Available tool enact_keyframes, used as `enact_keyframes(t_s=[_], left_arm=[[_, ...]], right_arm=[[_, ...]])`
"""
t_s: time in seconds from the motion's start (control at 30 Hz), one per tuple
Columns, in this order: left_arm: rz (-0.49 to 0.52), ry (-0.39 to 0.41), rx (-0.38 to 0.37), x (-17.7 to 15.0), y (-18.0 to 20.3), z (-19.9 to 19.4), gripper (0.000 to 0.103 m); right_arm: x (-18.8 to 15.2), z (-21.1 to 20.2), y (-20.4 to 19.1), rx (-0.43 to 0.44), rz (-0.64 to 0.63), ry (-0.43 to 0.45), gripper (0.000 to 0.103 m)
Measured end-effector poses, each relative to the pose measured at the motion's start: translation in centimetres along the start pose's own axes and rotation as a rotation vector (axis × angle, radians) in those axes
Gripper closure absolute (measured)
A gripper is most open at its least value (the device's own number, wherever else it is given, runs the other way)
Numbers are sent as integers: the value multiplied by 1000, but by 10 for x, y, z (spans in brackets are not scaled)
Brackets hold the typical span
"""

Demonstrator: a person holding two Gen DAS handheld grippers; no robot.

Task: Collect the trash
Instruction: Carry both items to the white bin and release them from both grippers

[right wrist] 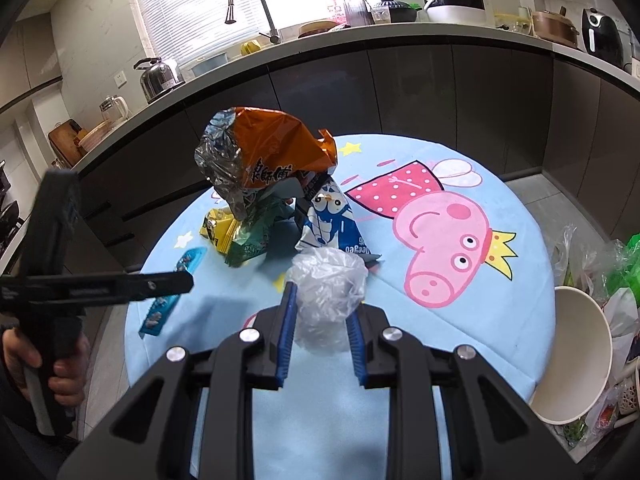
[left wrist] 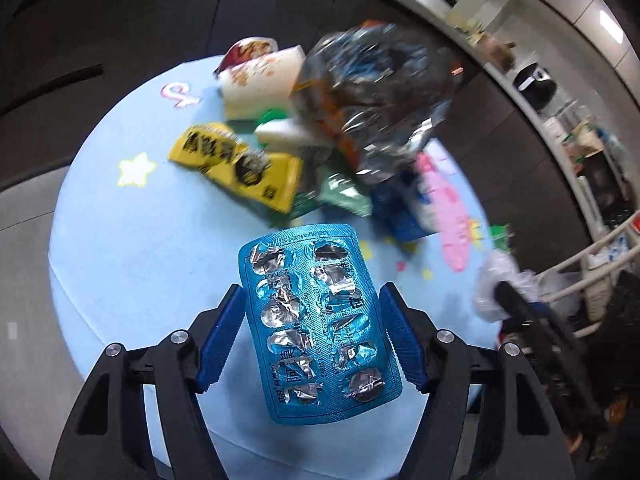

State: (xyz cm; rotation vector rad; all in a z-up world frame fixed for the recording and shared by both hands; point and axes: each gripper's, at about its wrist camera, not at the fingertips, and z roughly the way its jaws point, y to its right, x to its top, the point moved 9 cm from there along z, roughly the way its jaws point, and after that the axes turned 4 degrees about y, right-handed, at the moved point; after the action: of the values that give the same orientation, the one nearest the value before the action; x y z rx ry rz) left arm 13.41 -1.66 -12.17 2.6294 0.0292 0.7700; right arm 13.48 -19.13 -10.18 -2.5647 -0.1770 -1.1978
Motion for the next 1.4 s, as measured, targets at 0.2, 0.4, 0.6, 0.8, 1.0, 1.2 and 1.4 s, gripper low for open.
enact_keyframes(t_s=[0.2, 0.4, 0.6, 0.8, 1.0, 1.2, 1.4], left_arm=[[67, 50, -109, 11, 54, -33, 37], [153, 75, -199, 20, 116, -49, 37], [218, 69, -301, 30, 172, -42, 37], [294, 41, -401, 37, 227, -13, 37], [350, -46, -460, 24, 282, 28, 37], [408, -130, -505, 5, 328, 75, 37], [466, -216, -533, -15, 365, 130, 37]], right_arm=[[12, -19, 3, -2, -1, 51, 88], [23, -43, 18, -29, 10, 104, 89], [31, -72, 52, -104, 42, 166, 89], [27, -103, 105, -213, 111, 206, 89], [1, -122, 160, -309, 194, 199, 89], [-40, -124, 208, -365, 300, 158, 89], [-78, -104, 245, -373, 376, 100, 88]])
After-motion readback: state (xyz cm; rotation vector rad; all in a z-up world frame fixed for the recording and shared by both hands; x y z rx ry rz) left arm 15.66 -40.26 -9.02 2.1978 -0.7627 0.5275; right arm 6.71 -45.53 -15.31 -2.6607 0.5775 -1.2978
